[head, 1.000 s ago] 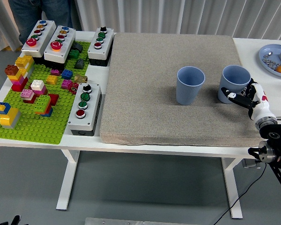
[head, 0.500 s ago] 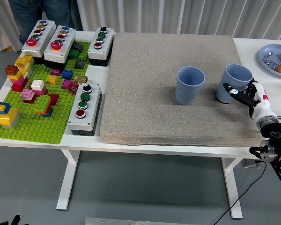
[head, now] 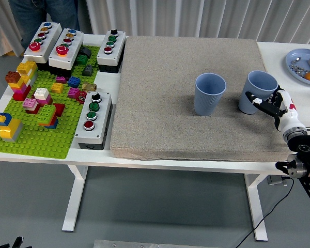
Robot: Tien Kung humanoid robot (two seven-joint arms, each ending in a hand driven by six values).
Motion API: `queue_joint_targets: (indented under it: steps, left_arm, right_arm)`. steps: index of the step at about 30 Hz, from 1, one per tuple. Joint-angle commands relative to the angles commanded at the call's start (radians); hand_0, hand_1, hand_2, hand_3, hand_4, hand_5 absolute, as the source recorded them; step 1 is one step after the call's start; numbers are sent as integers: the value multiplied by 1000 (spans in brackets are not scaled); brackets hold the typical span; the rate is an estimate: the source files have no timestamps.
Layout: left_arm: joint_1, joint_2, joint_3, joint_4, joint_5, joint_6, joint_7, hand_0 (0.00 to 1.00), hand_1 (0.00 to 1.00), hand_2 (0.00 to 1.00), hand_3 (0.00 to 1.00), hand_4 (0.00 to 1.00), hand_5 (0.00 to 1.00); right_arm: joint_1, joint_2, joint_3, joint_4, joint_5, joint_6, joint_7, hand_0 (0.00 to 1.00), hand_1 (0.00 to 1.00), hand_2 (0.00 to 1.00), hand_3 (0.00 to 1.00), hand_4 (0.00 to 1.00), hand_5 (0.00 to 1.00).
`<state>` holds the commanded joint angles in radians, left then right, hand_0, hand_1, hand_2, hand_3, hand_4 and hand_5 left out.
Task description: Pick cup pour cup place
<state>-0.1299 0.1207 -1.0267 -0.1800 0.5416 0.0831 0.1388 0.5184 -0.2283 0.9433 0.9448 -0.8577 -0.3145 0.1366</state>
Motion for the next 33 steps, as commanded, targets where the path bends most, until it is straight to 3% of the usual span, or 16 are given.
queue_joint_targets:
  steps: [33]
  left_arm:
    - [8,1,-8,0,6,1,2,713,654,733,657,468,984]
  right_arm:
    - [-32,-39,21,77,-30,5,-43,936,831,877,915,849,380]
